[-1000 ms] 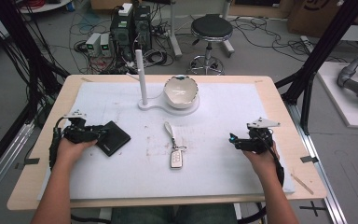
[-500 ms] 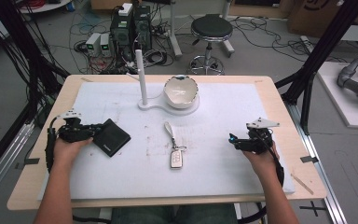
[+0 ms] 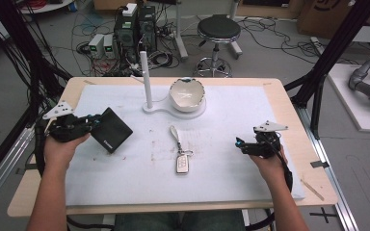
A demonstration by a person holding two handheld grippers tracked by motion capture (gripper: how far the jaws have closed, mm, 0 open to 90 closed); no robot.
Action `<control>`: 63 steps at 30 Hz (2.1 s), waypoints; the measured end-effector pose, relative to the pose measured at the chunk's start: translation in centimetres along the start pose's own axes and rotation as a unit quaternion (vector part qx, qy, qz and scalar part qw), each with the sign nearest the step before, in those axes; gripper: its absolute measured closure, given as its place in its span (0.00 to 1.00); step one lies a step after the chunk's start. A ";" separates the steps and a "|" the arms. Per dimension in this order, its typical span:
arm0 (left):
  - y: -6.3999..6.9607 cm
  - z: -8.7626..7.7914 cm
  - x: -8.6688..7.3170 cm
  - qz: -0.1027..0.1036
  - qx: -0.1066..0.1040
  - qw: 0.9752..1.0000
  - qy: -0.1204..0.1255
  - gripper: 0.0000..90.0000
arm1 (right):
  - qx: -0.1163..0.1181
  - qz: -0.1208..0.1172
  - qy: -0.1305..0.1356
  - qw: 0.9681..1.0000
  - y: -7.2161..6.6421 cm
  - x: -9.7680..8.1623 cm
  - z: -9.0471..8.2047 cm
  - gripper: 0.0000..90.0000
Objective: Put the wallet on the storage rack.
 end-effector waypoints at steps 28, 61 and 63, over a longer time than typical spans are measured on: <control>13.5 11.6 14.1 0.086 -0.047 0.995 -0.002 0.91 | 0.010 0.006 0.004 1.000 -0.2 0.3 0.3 0.20; 11.0 23.4 13.2 0.091 0.056 0.994 -0.021 0.91 | 0.015 0.010 0.008 1.000 0.0 0.3 0.5 0.20; 10.8 23.8 13.0 0.093 0.063 0.993 -0.022 0.91 | 0.015 0.010 0.008 1.000 0.0 0.3 0.5 0.20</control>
Point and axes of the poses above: each handheld gripper's, and its own axes: z roughly forward along the jaws, x roughly out of its top, y roughly to its right, the point moved 9 cm from there along z, roughly forward along the jaws, and after that the axes turned 13 degrees about -z, right-handed, at the moved point
